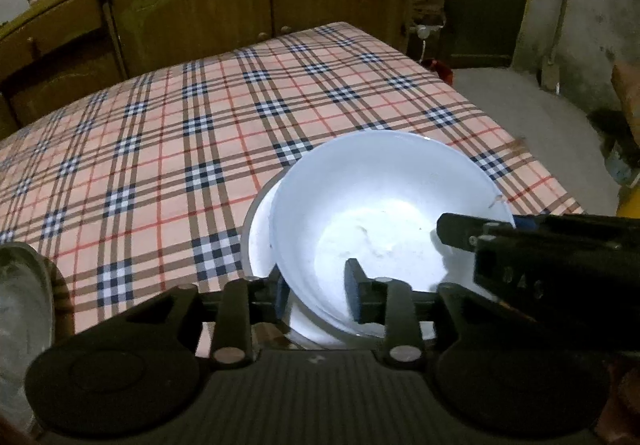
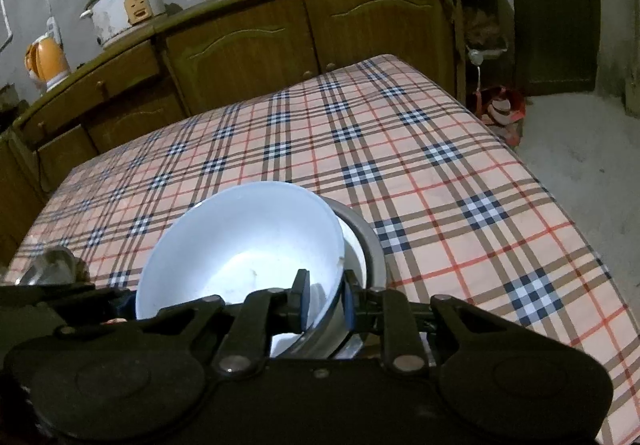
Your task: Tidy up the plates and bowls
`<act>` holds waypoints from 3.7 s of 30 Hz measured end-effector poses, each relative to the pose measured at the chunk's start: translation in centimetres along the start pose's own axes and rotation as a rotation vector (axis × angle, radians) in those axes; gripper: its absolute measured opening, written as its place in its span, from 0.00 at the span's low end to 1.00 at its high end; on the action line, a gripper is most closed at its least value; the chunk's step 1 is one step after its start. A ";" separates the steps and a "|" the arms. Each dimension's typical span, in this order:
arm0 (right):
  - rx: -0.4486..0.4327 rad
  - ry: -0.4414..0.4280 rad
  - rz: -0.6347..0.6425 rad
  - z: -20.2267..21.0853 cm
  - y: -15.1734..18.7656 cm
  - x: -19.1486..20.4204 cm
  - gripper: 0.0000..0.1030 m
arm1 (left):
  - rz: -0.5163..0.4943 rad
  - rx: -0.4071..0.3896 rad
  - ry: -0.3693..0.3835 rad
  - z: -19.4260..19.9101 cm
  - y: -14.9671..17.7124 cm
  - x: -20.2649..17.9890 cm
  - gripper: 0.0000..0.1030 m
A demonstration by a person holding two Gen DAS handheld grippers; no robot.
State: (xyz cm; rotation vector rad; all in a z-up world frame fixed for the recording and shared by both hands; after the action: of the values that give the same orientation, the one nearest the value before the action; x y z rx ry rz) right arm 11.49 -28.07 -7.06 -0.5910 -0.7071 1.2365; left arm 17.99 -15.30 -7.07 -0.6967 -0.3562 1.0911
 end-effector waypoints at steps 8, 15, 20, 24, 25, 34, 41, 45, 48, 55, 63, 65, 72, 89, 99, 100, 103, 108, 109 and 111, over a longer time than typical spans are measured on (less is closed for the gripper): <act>-0.007 -0.033 -0.039 -0.1 0.1 -0.6 0.21 | 0.036 0.014 0.062 0.2 0.0 0.5 0.40; 0.007 -0.071 -0.095 -0.4 -0.4 -2.0 0.21 | 0.071 0.013 0.109 0.4 0.2 1.0 0.44; 0.018 -0.083 -0.113 -0.5 -0.6 -1.9 0.20 | -0.001 -0.006 0.079 0.9 0.2 0.7 0.46; 0.026 -0.068 -0.068 -0.5 -0.7 -1.0 0.19 | -0.001 0.013 0.090 1.0 0.2 1.1 0.46; 0.030 -0.068 -0.064 -0.5 -0.8 -1.0 0.19 | -0.002 0.017 0.093 1.1 0.2 1.2 0.46; 0.033 -0.005 0.029 -0.6 -0.9 0.3 0.19 | 0.028 -0.004 -0.003 1.6 0.2 3.0 0.73; -0.001 0.059 0.136 -0.1 -1.0 1.7 0.40 | 0.105 -0.022 0.001 2.3 0.2 3.9 0.73; -0.052 0.070 0.111 0.9 -1.7 1.2 0.43 | 0.120 -0.026 -0.006 2.6 0.2 4.2 0.73; -0.084 0.106 0.074 1.4 -2.1 0.3 0.43 | 0.133 -0.029 0.000 2.8 0.4 4.4 0.74; -0.096 0.105 -0.059 1.5 -2.0 -1.9 0.44 | 0.180 -0.058 -0.018 3.4 0.2 5.3 0.77; -0.083 0.123 -0.105 1.1 -1.9 -3.1 0.44 | 0.204 -0.065 -0.021 3.4 0.3 5.5 0.78; -0.065 0.114 -0.082 0.6 -1.4 -2.5 0.43 | 0.202 -0.066 -0.022 3.4 0.4 5.5 0.80; -0.083 0.135 -0.014 0.5 -1.1 -1.7 0.42 | 0.216 -0.072 -0.030 3.4 0.5 5.9 0.82; -0.090 0.108 -0.060 0.9 -1.1 -2.3 0.46 | 0.285 -0.093 -0.075 3.9 0.3 7.8 0.89; -0.086 0.090 -0.025 0.9 -0.7 -1.6 0.45 | 0.219 -0.086 -0.043 3.5 0.2 6.2 0.90; -0.099 0.071 -0.044 1.2 -0.8 -1.9 0.45 | 0.211 -0.081 -0.039 3.4 0.2 5.9 0.90; -0.132 0.002 -0.089 2.1 -1.0 -2.4 0.77 | 0.186 -0.067 -0.025 2.9 0.3 5.3 0.91; -0.131 -0.042 -0.051 2.4 -1.0 -1.4 0.81 | 0.131 -0.050 -0.012 2.0 0.4 4.3 0.92; -0.127 -0.037 -0.050 2.2 -0.9 -1.3 0.81 | 0.124 -0.043 -0.013 1.8 0.4 4.2 0.92; -0.111 -0.030 -0.074 1.7 -0.6 -1.5 0.82 | 0.116 -0.031 -0.017 1.4 0.5 4.1 0.92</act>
State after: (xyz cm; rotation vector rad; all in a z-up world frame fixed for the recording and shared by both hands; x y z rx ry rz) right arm 10.31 -29.64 -5.76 -0.6334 -0.8198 1.1445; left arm 18.61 -11.03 -6.67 -0.7436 -0.3508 1.2042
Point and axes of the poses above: each gripper's, at about its wrist camera, not at the fingertips, and z roughly against the way its jaws point, x to its left, y to its underside, the point moved 2 cm from there along -z, roughly the way its jaws point, and after that the axes turned 3 degrees about y, right-handed, at the moved point
